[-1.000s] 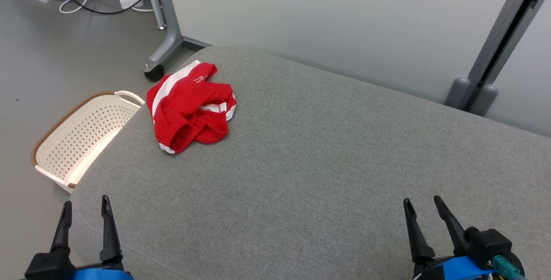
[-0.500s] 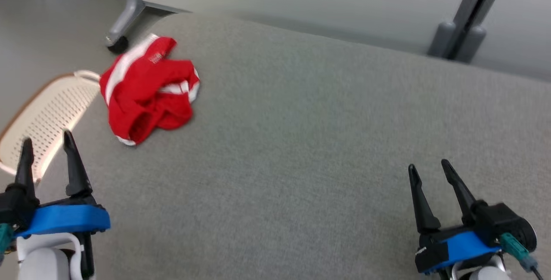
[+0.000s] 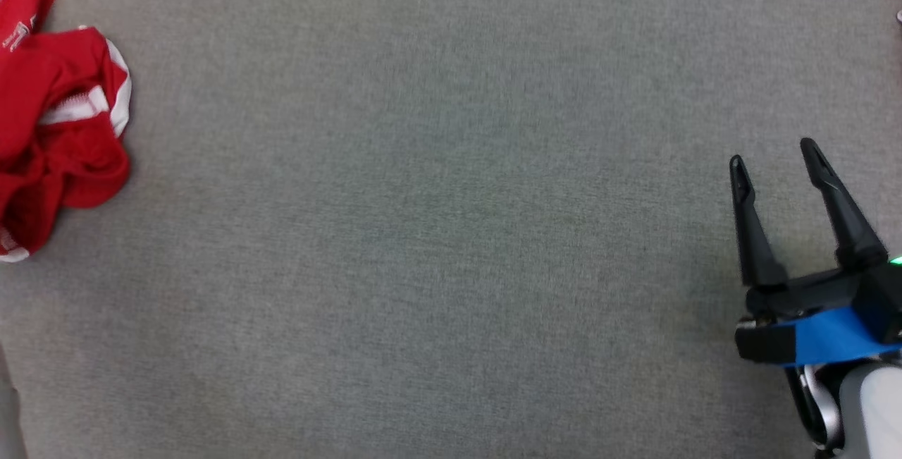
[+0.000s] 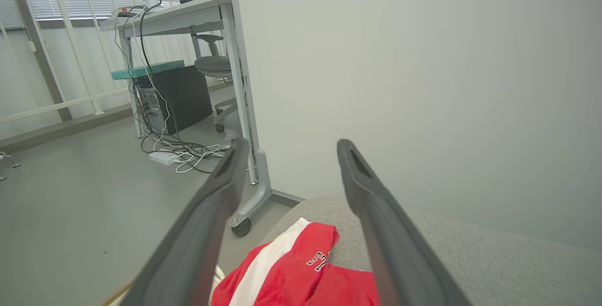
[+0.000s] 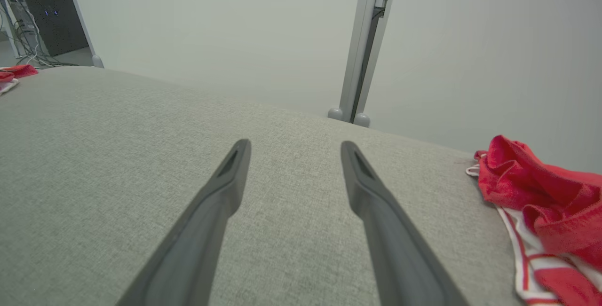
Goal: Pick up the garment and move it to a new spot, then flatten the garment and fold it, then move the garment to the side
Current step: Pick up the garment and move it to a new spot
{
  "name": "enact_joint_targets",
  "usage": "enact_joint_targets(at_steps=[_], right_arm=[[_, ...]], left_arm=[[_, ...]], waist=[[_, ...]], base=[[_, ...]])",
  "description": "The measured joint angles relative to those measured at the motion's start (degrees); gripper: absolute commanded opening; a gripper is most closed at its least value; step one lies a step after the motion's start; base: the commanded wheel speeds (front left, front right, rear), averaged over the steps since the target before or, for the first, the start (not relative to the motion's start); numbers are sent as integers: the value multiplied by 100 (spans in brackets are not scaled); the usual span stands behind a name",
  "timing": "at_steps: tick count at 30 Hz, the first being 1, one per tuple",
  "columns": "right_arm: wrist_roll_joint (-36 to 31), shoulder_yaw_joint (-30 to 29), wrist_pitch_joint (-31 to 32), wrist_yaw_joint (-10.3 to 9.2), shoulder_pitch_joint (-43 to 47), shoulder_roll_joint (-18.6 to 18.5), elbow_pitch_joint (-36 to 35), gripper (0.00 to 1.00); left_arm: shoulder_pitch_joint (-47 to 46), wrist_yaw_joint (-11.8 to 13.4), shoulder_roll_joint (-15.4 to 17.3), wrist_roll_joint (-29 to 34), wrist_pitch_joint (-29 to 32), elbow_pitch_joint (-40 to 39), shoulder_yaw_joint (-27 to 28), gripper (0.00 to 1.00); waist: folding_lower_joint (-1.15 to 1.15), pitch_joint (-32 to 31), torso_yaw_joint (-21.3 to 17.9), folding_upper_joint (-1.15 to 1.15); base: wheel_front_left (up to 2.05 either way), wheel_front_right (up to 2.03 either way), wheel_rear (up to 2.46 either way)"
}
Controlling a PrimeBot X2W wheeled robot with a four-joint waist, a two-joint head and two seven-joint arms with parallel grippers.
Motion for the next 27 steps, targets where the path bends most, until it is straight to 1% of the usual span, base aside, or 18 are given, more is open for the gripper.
enact_joint_targets(at_steps=[5,8,10,13,18,22,27], right_arm=[[-86,-265,236,0,68,-97,-700,100],[-121,-375,374,0,155,-123,-1060,100],[-153,-445,461,0,212,-124,-1266,100],[-187,-553,570,0,275,-126,-1512,100],[-189,-654,649,0,349,-160,-1734,100],[-190,-693,708,0,392,-182,-1804,100],[-190,-669,766,0,385,-241,-1841,100]], left_arm=[[-664,-21,357,-48,0,895,30,100],[-986,-29,514,-51,-1,1454,3,100],[-1162,-56,586,-49,12,1897,-75,100],[-1414,-70,680,7,204,2512,-285,100],[-1799,-74,682,-111,680,3432,-417,100],[-1983,-82,688,-165,957,3865,-583,100],[-2144,-83,662,-414,1884,4145,-734,100]], waist=[[-1,404,-226,0],[-1,606,-317,0],[-1,722,-359,0],[-1,872,-402,0],[-1,999,-368,0],[-2,1017,-336,-1],[-3,988,-302,-2]], base=[[0,0,0],[0,0,0],[0,0,0],[0,0,0],[0,0,0],[0,0,0],[0,0,0]])
